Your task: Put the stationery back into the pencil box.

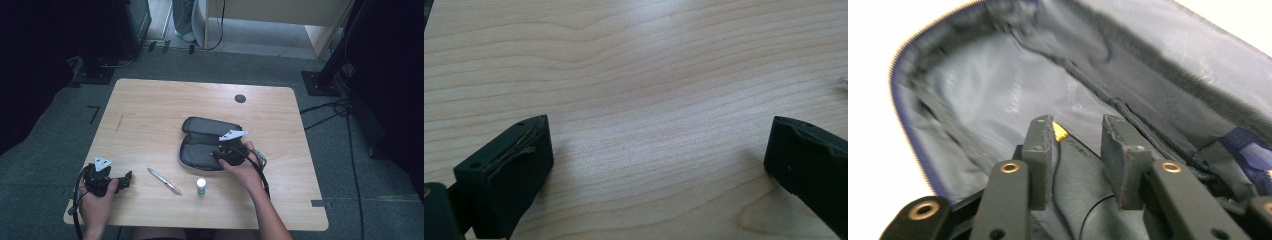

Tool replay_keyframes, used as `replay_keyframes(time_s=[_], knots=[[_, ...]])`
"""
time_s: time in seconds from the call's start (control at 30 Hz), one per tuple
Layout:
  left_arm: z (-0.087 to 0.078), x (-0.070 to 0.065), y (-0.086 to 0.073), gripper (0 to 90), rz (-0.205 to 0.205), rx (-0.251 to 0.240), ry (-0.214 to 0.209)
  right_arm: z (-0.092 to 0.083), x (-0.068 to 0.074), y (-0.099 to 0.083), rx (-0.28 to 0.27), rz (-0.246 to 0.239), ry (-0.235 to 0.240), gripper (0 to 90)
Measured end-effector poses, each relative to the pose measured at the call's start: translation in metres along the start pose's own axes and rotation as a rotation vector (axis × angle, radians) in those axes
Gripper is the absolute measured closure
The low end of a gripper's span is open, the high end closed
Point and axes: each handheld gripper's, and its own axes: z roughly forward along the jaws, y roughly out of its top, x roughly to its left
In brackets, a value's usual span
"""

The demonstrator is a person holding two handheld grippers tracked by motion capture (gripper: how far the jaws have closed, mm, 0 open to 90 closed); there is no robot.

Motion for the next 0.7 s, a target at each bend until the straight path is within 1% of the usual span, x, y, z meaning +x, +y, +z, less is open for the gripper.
replay_keyframes(time_s=[0.03, 0.07, 0.1, 0.13, 0.17, 0.2, 0.23, 0.27, 0.33, 0.37, 0.4, 0.43, 0.47, 0.6, 0.67, 0.7], knots=[[0.000, 0.000, 0.000, 0.0, 0.000, 0.000, 0.000, -0.004, 0.001, -0.001, -0.019, 0.010, 0.009, 62.0], [0.000, 0.000, 0.000, 0.0, 0.000, 0.000, 0.000, -0.004, 0.001, -0.001, -0.019, 0.010, 0.009, 62.0], [0.000, 0.000, 0.000, 0.0, -0.001, 0.000, 0.000, -0.013, 0.004, -0.002, -0.060, 0.022, 0.036, 54.4], [0.000, 0.000, 0.000, 0.0, 0.000, 0.000, 0.000, -0.017, 0.006, -0.003, -0.094, 0.013, 0.052, 50.9], [0.000, 0.000, 0.000, 0.0, 0.000, 0.000, 0.000, -0.017, 0.006, -0.003, -0.094, 0.013, 0.052, 50.9], [0.000, 0.000, 0.000, 0.0, 0.000, 0.000, 0.000, -0.026, 0.010, -0.004, -0.128, 0.010, 0.083, 48.2], [0.000, 0.000, 0.000, 0.0, 0.000, 0.000, 0.000, -0.026, 0.010, -0.004, -0.128, 0.010, 0.083, 48.2], [0.000, 0.000, 0.000, 0.0, 0.000, 0.000, 0.000, -0.034, 0.013, -0.006, -0.149, 0.015, 0.078, 47.1], [0.000, 0.000, 0.000, 0.0, 0.000, 0.000, 0.000, -0.040, 0.016, -0.008, -0.160, 0.019, 0.080, 45.6], [0.000, 0.000, 0.000, 0.0, 0.000, 0.000, 0.000, -0.040, 0.016, -0.008, -0.160, 0.019, 0.080, 45.6], [0.000, 0.000, 0.000, 0.0, 0.000, 0.000, 0.000, -0.045, 0.019, -0.011, -0.170, 0.018, 0.080, 43.8], [0.000, 0.000, 0.000, 0.0, 0.000, 0.000, 0.000, -0.045, 0.019, -0.011, -0.170, 0.018, 0.080, 43.8], [0.000, 0.000, 0.000, 0.0, 0.000, 0.000, 0.000, -0.050, 0.022, -0.016, -0.187, 0.019, 0.081, 42.7], [0.000, 0.000, 0.000, 0.0, -0.001, 0.000, 0.000, -0.058, 0.028, -0.026, -0.216, 0.040, 0.080, 42.3], [0.000, 0.000, 0.000, 0.0, -0.001, 0.000, 0.000, -0.060, 0.030, -0.029, -0.222, 0.042, 0.077, 42.2], [0.000, 0.000, 0.000, 0.0, -0.001, 0.000, 0.000, -0.064, 0.035, -0.033, -0.231, 0.045, 0.078, 42.3]])
